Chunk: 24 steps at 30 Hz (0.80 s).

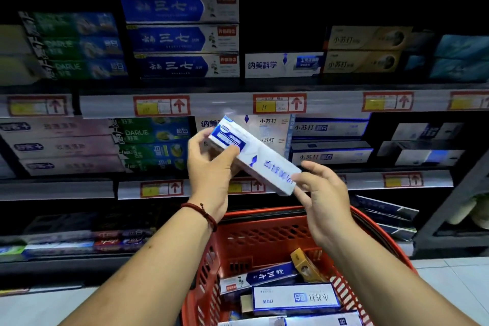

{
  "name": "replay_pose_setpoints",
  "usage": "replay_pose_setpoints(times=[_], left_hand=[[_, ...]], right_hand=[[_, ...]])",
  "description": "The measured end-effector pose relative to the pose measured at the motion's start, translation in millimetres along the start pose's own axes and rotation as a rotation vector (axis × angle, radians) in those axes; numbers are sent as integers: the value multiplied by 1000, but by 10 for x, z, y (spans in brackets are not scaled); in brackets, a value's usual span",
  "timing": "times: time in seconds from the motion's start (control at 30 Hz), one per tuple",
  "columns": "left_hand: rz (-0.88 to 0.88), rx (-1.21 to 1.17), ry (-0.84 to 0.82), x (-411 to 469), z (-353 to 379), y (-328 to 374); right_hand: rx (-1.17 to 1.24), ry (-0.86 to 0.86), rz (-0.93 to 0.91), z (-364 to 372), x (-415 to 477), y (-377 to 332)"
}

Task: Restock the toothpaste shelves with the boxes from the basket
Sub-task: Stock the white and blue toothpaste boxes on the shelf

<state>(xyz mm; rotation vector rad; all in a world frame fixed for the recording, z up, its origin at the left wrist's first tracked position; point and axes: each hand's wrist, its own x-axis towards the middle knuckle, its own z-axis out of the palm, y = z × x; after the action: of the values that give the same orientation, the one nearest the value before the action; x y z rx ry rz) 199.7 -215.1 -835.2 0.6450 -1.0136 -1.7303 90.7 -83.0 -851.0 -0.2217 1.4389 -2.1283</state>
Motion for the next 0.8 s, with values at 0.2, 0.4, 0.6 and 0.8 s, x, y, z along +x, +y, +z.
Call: replay_pose_setpoints(times=[0.2, 0.4, 0.6, 0.8], left_hand=[[-25, 135, -47, 24, -27, -123], [-43, 602, -321, -121, -81, -343], [-31, 628, -394, -78, -88, -102], [-32, 533, -297, 49, -142, 77]], right_hand=[[67, -120, 111, 102, -100, 96], [20, -293, 151, 152, -179, 33], [-341, -215, -9, 211, -118, -40], [-35, -4, -91, 70, 163, -299]])
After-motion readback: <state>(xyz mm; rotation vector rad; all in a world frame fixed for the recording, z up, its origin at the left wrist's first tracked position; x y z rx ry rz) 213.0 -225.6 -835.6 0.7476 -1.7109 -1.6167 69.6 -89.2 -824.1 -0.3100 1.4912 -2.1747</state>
